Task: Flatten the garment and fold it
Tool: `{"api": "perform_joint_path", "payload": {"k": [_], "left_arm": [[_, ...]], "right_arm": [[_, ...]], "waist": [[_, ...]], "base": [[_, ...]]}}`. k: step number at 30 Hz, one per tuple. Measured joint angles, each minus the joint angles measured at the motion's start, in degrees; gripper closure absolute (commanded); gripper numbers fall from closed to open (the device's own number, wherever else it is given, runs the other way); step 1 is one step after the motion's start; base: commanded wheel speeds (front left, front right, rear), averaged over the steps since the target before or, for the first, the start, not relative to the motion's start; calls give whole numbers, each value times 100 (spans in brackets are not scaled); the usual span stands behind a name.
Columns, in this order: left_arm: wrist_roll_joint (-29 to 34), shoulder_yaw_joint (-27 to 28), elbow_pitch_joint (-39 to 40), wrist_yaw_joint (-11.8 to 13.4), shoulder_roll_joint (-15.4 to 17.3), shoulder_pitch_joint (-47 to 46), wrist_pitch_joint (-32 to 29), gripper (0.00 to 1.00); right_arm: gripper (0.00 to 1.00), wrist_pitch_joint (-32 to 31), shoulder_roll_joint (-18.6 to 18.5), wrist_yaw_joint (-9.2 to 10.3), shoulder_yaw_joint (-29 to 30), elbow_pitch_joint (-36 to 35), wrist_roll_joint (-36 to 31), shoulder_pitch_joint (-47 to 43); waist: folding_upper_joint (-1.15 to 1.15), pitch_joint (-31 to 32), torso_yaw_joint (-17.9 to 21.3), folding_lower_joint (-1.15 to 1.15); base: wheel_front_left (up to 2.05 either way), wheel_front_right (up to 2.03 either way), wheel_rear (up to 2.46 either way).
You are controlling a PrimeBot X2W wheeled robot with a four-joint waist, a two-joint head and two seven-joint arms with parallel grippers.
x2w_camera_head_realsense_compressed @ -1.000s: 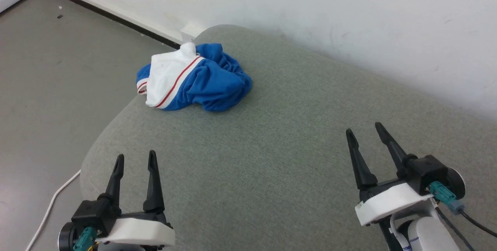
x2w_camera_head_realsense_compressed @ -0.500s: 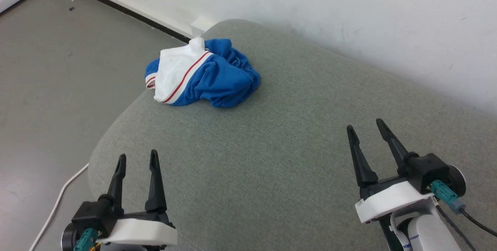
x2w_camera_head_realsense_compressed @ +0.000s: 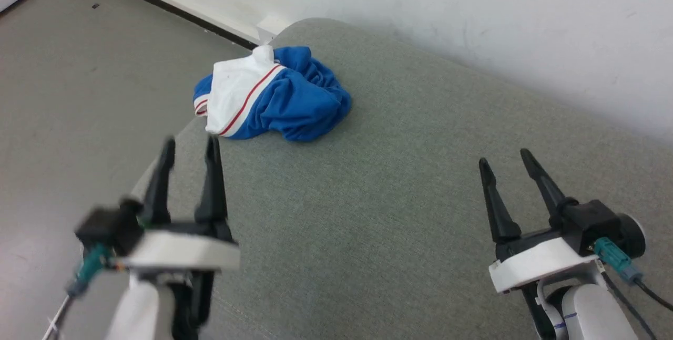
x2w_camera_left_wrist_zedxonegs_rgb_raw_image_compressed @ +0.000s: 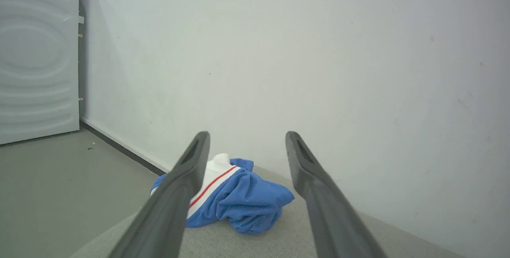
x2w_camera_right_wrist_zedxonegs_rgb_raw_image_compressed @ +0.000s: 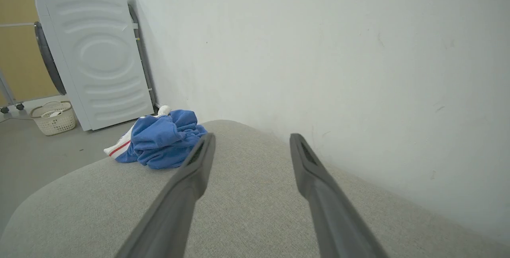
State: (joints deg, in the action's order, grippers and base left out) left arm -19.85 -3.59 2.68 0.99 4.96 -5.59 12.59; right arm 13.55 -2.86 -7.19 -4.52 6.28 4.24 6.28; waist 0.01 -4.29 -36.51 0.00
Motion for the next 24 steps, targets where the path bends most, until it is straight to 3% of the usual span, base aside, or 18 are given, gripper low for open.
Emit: {"api": "perform_joint_path", "payload": {"k": [8,11,17,24], "left_arm": [[-310,234,-89,-213,603,-2318,-1215,0],[-480,231,-483,-463,951,-3051,-1714,0],[-516,41,-1519,-670,1653,-4125,-2558,0],[-862,-199,-2565,-762,1844,-4611,-3341,0]], "right_arm": [[0,-733,-27,0,-176,-1189,-392,410],[0,-1065,-168,0,-420,-1680,-428,598],[0,-1663,-552,-1,-711,-2580,-401,870],[0,-2016,-811,0,-797,-3244,-370,1170]], "waist": [[0,-499,74,1],[0,-777,142,1],[0,-1429,317,1],[0,-2177,594,2]], "base": [[0,0,0],[0,0,0],[0,0,0],[0,0,0]]}}
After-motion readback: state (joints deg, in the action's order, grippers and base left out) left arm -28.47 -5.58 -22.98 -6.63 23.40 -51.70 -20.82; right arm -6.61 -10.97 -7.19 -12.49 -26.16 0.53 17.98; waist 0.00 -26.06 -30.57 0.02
